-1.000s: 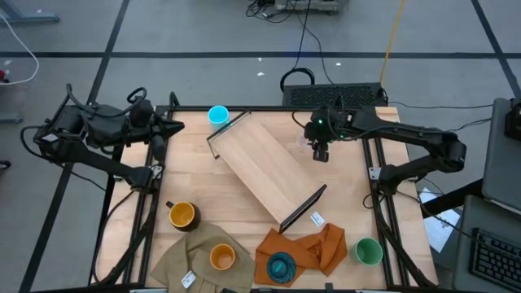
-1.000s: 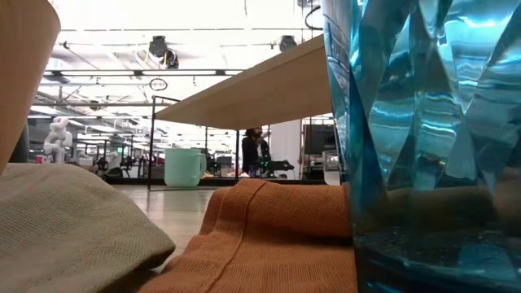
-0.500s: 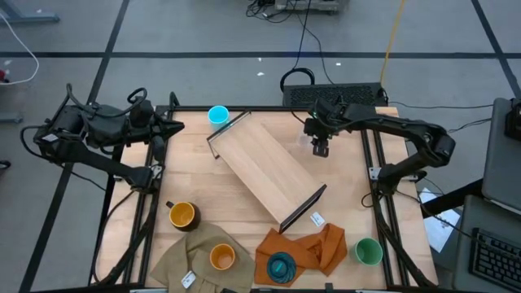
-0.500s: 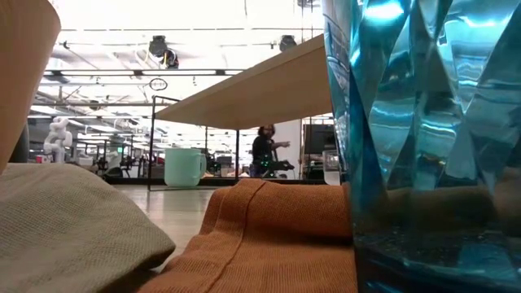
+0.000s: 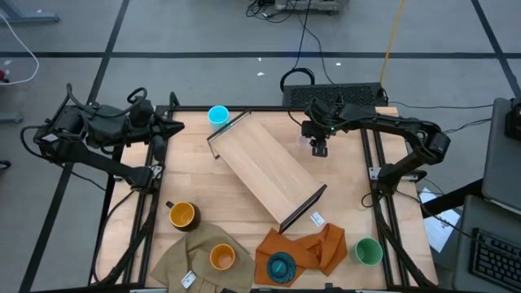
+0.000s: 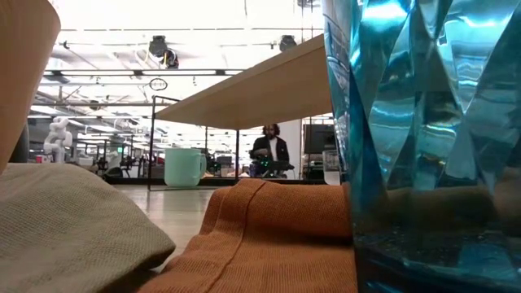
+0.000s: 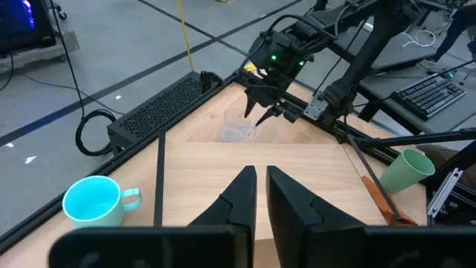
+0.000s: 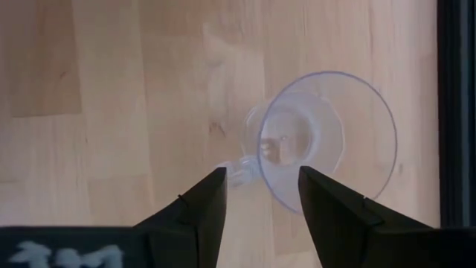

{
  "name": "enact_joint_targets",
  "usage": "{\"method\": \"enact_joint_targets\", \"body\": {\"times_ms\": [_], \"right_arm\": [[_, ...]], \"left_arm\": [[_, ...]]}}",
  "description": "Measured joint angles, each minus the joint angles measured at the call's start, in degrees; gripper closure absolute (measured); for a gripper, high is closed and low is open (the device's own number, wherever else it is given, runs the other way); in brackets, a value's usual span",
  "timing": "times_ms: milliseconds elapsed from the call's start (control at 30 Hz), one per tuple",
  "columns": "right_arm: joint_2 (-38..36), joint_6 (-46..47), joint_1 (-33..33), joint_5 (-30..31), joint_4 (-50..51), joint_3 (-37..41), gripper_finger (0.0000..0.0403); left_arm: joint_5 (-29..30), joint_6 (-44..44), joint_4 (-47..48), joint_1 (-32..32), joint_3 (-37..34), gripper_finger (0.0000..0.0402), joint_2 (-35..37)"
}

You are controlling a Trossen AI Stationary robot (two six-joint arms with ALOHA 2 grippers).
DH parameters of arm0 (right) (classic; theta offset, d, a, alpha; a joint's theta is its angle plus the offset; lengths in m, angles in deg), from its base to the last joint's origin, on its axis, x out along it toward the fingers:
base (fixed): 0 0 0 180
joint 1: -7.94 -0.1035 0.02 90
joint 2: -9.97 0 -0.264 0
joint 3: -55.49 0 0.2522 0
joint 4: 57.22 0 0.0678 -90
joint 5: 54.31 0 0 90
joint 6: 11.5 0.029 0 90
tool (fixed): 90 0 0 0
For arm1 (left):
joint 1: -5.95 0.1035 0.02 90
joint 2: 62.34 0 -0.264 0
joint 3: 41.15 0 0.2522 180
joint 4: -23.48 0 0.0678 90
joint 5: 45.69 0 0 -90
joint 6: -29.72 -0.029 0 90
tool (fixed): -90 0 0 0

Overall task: Stack small to large cups/mugs on shelf
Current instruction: Put the transparent mug on the shelf

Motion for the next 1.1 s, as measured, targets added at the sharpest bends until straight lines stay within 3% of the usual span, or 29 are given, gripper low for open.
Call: {"method": "enact_joint_targets", "body": {"times_ms": [633,767,900,1100], "right_arm": [[3.54,-0.05,-0.44,-2.75,-1.20,0.00,0.0250],[3.54,0.20,-0.43,-2.82,-0.85,0.00,0.0293],[3.53,0.06,-0.43,-2.82,0.51,0.00,0.0382],[3.52,-0.52,-0.43,-2.82,1.46,0.00,0.0402]], "left_arm": [[-1.86,1.54,-0.08,0.00,-0.02,0.0369,0.00],[-1.88,1.64,-0.09,0.00,-0.02,0.0369,0.00],[-1.90,1.64,-0.09,-0.02,-0.02,0.0369,0.00],[-1.88,1.64,-0.13,0.00,-0.02,0.0369,0.00]]}}
